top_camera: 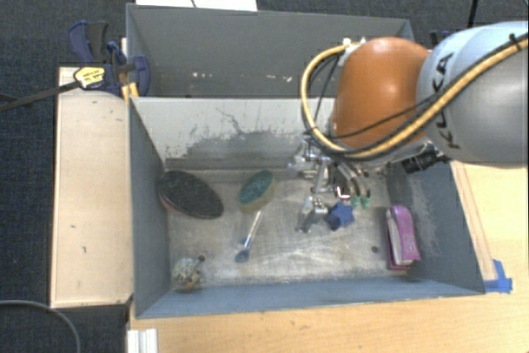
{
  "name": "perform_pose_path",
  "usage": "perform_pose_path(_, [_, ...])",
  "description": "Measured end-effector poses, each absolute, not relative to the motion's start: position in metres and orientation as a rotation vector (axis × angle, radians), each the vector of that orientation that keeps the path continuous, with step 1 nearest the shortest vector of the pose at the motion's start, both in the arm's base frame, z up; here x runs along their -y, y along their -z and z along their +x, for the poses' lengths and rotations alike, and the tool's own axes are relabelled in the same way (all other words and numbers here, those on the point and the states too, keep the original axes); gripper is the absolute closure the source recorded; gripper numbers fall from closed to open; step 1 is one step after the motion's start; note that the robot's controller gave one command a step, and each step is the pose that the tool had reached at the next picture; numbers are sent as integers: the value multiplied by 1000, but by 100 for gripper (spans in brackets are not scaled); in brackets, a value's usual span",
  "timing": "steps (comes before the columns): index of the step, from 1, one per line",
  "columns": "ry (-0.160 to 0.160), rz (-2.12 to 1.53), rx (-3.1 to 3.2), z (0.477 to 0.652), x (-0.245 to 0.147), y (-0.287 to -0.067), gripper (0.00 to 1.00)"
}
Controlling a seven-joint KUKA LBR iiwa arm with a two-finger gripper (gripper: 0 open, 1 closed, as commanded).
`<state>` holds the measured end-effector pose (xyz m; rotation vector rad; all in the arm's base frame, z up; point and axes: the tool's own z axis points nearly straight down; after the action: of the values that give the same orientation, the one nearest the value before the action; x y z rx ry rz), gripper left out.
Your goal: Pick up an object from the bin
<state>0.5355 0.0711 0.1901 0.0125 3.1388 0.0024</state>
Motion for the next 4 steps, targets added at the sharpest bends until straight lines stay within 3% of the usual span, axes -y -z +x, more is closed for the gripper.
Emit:
perform_pose_path(1, [-7, -23, -3143, 565, -158, -77, 0])
perform_pose_path(2, [-11, -136, -3130, 586, -240, -126, 0])
perform_pose_path(3, [-3, 65, -3138, 592, -216, -70, 0])
perform_pose_path(4, [-3, 62, -3133, 593, -217, -73, 100])
